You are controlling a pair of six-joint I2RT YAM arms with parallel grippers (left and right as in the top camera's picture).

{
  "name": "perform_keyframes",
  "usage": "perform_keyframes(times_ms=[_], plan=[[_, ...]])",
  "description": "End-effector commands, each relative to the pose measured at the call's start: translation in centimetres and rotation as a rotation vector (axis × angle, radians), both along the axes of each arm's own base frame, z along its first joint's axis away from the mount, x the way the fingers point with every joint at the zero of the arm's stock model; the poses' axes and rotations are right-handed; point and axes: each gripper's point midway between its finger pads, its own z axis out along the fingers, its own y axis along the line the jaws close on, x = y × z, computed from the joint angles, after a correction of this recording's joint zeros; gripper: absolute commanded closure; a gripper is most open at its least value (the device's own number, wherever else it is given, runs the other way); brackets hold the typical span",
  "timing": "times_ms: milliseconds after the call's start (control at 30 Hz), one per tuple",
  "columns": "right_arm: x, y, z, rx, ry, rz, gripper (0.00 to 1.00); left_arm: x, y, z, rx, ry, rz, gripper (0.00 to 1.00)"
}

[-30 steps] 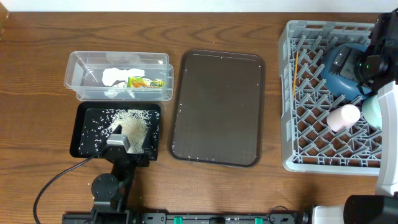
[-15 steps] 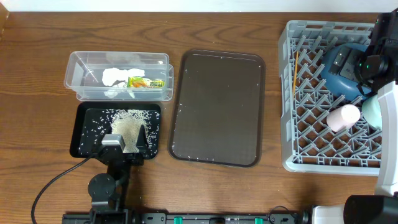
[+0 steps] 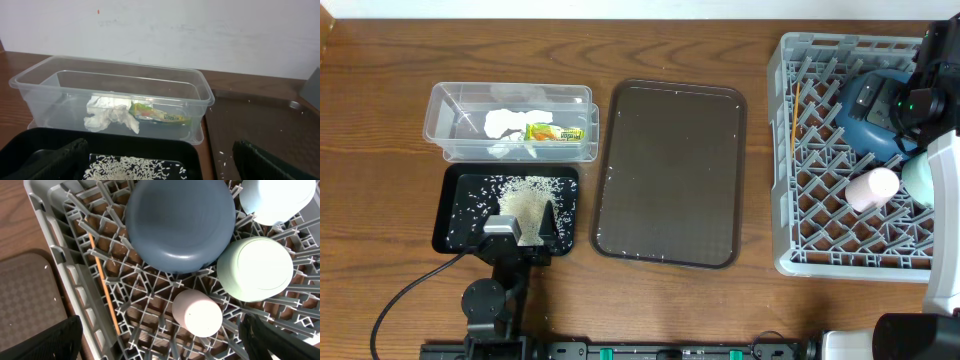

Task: Sort waste into correct bins and load items into the dishwasher rack

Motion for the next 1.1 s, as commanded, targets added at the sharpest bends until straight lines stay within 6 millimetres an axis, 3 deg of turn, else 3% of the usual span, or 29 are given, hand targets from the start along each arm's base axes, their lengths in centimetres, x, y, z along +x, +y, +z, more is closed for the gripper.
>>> perform_keyframes(times_ms=[0,367,567,867,1067], plan=[[0.0,-0.2,0.1,0.004,-0.004,-0.018,0.01,-0.1,-0.1,-1.4,0.015,0.044,-0.01,0.07],[0.0,-0.2,0.0,0.004,-0.003,-0.016,0.01,-0.1,-0.1,-1.4,0.015,0.045,-0.01,0.07],[-0.9,0.0,2.2,-0.006,-0.063,-0.014,0.01,-0.1,-0.1,-1.4,0.015,0.045,-0.01,0.07],[-4.4,0.5,6.7,-0.03,-0.184,-0.018,0.01,-0.1,-0.1,-1.4,0.015,0.045,-0.01,0.07],[-4.8,2.6,6.5,0.019,-0.366,0.038,0.01,-0.1,-0.1,-1.4,0.015,0.044,-0.01,0.07]])
